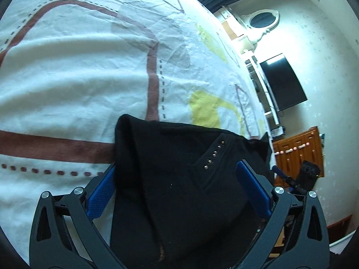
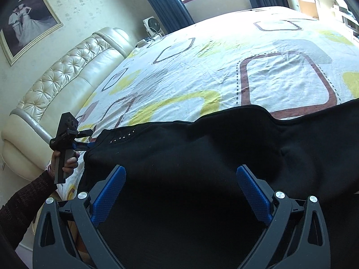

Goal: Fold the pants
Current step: 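Grasp the waistband of the black pants with the left tool while the right tool grasps the other waistband end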

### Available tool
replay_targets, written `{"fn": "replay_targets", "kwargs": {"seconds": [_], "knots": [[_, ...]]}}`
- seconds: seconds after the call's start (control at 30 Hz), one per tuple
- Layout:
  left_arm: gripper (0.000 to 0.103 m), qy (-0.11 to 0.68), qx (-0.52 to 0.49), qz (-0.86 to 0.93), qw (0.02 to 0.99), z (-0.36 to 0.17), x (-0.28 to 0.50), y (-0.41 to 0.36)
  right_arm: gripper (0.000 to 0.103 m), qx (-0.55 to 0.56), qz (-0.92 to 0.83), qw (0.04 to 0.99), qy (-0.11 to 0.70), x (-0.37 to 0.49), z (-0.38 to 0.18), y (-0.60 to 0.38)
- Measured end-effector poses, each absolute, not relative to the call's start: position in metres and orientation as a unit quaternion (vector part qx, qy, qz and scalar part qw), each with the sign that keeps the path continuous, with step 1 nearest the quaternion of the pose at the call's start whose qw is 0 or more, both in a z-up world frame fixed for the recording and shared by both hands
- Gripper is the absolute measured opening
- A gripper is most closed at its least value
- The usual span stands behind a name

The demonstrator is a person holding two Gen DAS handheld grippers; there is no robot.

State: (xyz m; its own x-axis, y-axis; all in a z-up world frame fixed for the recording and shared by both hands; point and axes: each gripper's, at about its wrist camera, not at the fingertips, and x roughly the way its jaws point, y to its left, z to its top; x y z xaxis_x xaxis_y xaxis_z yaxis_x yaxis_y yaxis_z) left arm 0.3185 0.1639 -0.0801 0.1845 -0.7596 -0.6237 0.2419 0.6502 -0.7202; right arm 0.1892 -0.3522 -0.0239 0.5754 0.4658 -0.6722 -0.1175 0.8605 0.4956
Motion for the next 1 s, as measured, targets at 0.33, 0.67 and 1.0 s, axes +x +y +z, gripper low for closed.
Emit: {"fn": "replay_targets", "kwargs": {"seconds": [0.33,0.67,1.0], "knots": [[0.101,0.567,-0.236,-0.337,0.714,-0.088,0.333,0.161,0.099,0.085,0.26,0.839,0.47,0.269,-0.013,-0.335],[0.035,0.566,-0.114,-0.295,0.761,-0.084,0.339,0.141,0.097,-0.009,0.298,0.755,0.584,0.352,-0.06,-0.303],[0.015,0.544,-0.103,-0.296,0.779,-0.074,0.336,0.139,0.014,-0.035,0.29,0.747,0.597,0.34,-0.059,-0.282]]}}
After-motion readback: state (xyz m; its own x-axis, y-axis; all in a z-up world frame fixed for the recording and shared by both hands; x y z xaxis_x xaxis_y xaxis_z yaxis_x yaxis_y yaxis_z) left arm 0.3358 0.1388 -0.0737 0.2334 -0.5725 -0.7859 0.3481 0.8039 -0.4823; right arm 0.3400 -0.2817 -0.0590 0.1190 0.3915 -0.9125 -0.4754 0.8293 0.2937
